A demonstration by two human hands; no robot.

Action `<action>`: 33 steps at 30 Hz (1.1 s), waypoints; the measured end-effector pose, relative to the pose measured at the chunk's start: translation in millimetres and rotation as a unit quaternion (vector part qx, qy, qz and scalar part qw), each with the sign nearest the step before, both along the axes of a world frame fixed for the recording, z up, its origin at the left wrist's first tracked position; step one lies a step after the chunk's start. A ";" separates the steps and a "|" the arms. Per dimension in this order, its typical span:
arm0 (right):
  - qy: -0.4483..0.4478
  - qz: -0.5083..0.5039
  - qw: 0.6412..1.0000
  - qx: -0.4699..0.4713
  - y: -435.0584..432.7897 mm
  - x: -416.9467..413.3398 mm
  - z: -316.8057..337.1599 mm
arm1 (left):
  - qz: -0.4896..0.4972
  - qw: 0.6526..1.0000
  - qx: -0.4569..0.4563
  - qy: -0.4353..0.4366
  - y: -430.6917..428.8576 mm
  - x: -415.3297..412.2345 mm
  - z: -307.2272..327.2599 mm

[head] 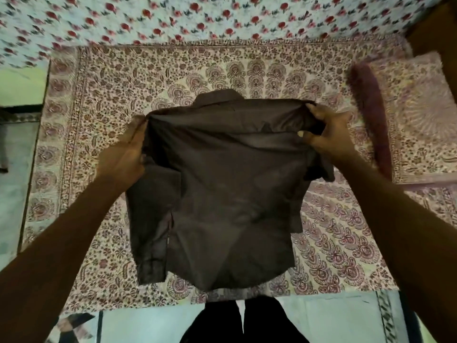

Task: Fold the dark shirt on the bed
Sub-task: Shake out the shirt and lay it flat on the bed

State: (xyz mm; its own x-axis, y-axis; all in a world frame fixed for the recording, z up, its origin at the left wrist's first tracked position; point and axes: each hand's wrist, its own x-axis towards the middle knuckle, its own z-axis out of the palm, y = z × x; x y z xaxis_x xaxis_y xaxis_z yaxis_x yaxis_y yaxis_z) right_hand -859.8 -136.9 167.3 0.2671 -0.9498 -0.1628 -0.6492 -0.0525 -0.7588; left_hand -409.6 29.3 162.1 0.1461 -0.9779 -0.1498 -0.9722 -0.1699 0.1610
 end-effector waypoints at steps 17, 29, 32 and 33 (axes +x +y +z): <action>0.208 -0.022 0.973 0.101 -83.3 34.8 -225.9 | -0.003 0.991 0.120 -0.061 -78.9 -32.9 -211.3; 0.338 0.170 0.923 0.066 -150.7 114.8 -273.9 | 0.176 0.954 0.222 0.097 -185.7 -47.0 -265.1; 0.344 0.127 0.930 0.021 -169.3 119.1 -278.9 | 0.166 0.972 0.151 0.063 -206.0 -41.7 -263.1; 0.318 0.091 0.944 -0.003 -174.7 119.2 -279.7 | 0.174 0.977 0.106 0.058 -213.0 -38.1 -263.3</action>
